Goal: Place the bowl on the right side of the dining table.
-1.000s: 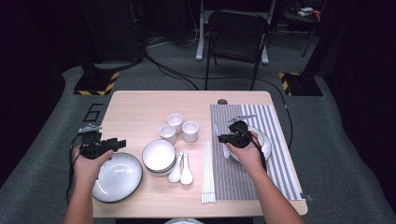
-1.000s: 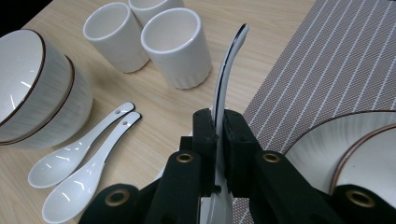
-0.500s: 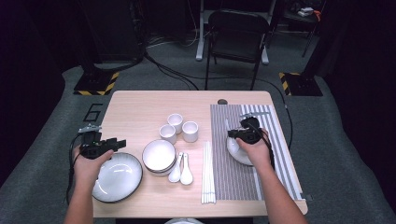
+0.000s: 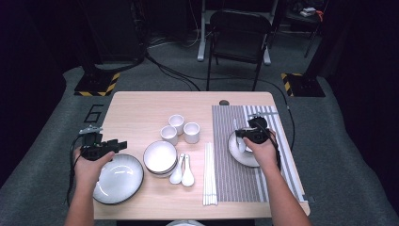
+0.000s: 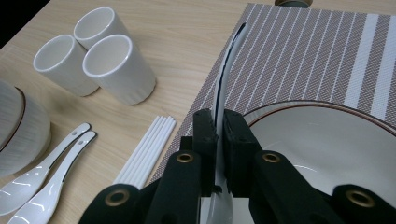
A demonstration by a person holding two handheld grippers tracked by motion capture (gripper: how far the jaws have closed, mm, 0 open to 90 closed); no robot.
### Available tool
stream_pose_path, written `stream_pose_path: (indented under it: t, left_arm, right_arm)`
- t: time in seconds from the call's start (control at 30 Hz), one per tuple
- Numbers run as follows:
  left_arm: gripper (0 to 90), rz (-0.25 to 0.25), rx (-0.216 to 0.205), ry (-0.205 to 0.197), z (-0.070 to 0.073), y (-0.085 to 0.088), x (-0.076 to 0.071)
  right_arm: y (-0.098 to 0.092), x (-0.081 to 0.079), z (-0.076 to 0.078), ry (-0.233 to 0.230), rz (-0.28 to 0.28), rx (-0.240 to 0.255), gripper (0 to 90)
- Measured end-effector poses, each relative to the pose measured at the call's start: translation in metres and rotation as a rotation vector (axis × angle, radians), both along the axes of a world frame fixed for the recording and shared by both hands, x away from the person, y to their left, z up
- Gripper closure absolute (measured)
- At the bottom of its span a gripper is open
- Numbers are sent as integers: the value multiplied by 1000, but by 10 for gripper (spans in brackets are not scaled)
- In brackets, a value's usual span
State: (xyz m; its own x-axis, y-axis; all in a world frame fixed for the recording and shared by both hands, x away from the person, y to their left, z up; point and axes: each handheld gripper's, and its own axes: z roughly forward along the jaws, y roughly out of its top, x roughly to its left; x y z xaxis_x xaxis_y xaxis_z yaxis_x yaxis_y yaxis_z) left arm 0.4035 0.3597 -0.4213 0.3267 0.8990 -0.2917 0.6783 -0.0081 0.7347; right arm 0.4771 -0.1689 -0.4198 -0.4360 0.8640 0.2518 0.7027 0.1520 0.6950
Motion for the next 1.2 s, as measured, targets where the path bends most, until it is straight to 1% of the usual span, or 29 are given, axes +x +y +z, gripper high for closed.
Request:
stream_pose_path:
  t: [0.23, 0.27, 0.3, 0.4, 0.57, 0.63, 0.73, 0.83, 0.87, 0.9, 0.93, 1.0, 1.03, 1.2]
  left_arm:
    - [488, 0, 0, -2, 0, 0, 0]
    - [488, 0, 6, -1, 0, 1, -1]
    - [488, 1, 4, -1, 0, 1, -1]
    - [488, 0, 4, 1, 0, 1, -1]
    - [488, 0, 4, 2, 0, 1, -1]
    - [489, 0, 4, 2, 0, 1, -1]
    - [489, 0, -1, -5, 0, 2, -1]
    - [489, 1, -1, -4, 0, 2, -1]
    - [489, 1, -1, -5, 0, 2, -1]
    - [489, 1, 0, -4, 0, 2, -1]
    - [489, 2, 0, -2, 0, 2, -2]
    - [489, 2, 0, -2, 0, 2, -2]
    - [489, 2, 3, 0, 0, 2, -1]
    - [489, 3, 3, 1, 0, 2, -2]
  right_arm:
    - [-9, 2, 0, 5, -28, 12, 850]
    - [-12, 4, -1, -10, -29, 4, 851]
    - [-12, 3, -1, 4, -43, 7, 851]
    - [-16, 5, -1, -4, -45, 1, 851]
    - [-20, 6, -3, 4, -67, 0, 850]
    - [-21, 7, -4, 7, -71, 3, 850]
    - [-23, 8, -5, 1, -69, -5, 851]
    - [-24, 9, -7, 12, -85, -4, 851]
    - [-26, 10, -8, 1, -81, -10, 850]
    - [-26, 10, -9, 15, -91, -12, 851]
    - [-27, 11, -10, 8, -85, -14, 851]
    - [-27, 12, -12, 12, -87, -17, 851]
    - [-27, 12, -13, 25, -95, -17, 851]
    - [-29, 13, -14, 16, -97, -21, 851]
